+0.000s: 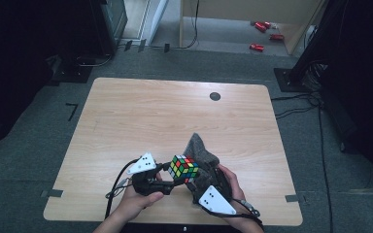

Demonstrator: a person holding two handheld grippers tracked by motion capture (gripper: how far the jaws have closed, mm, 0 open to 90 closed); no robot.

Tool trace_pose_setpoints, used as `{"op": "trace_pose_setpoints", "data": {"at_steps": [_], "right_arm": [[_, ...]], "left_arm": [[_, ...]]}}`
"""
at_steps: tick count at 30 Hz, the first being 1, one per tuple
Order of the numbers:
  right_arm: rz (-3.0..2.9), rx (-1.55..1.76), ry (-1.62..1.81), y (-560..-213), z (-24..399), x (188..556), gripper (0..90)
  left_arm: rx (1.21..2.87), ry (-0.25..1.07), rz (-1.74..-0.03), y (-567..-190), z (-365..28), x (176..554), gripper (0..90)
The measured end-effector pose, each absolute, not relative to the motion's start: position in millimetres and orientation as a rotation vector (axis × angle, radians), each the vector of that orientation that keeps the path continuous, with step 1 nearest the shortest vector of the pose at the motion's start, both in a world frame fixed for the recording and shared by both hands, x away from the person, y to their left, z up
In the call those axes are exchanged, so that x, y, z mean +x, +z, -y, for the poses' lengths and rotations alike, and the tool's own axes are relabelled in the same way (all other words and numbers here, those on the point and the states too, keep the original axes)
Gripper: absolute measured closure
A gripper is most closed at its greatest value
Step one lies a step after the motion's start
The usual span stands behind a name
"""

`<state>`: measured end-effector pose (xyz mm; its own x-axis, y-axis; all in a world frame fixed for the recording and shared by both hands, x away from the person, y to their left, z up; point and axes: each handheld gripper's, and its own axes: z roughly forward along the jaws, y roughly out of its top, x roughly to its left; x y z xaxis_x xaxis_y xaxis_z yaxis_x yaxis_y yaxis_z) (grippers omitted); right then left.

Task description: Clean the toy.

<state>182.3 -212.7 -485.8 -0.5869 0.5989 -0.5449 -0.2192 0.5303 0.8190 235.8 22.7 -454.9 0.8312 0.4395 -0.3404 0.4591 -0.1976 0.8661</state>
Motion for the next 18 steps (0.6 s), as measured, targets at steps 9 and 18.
{"op": "trace_pose_setpoints", "data": {"at_steps": [9, 18], "right_arm": [[-1.904, 0.239, 1.137, -489.9, 208.9, 180.7, 28.9], [-1.932, 0.205, 1.151, -487.9, 211.1, 179.3, 34.6]], "left_arm": [[1.882, -0.072, -0.682, -456.1, -19.2, 238.9, 35.2], [1.859, -0.144, -0.671, -456.4, -22.1, 242.2, 34.4]]}}
